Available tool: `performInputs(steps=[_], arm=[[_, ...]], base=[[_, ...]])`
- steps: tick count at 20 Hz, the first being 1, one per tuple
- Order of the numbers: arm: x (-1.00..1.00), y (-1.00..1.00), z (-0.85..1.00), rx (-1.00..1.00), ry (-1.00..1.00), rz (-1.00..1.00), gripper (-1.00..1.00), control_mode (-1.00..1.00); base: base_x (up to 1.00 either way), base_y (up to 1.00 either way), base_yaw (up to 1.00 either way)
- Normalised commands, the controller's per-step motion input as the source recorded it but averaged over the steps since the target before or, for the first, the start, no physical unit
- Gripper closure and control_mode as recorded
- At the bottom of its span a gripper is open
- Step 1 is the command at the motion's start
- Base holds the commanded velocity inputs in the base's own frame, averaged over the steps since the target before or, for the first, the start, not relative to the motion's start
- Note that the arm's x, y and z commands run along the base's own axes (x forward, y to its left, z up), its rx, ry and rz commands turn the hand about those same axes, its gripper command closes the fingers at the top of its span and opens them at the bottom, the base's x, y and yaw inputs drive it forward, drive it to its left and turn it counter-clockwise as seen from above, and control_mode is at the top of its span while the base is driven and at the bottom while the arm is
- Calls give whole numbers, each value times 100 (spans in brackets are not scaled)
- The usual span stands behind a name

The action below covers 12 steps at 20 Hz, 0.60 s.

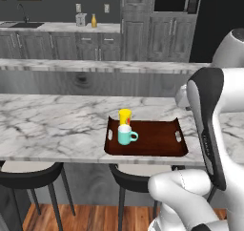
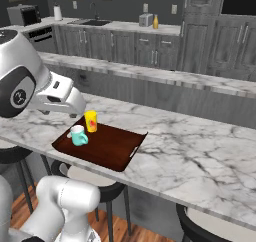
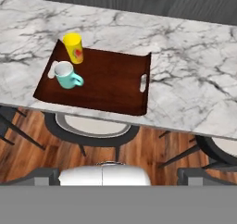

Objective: There is a tray on the dining counter. Grab the cup, mug, and pitcher and place them on the tray. The pitcher may be placed next to the tray if it cannot fit the tray.

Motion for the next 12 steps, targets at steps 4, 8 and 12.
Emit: performInputs(steps=[4,8,12], arm=[[-45,2,-3,0,0,13,-100,-100],[-42,11,-2,0,0,5,-100,-100],[-12,14,0,0,0,0,-100,-100]], base=[[0,0,0],[0,0,0],[0,0,0]])
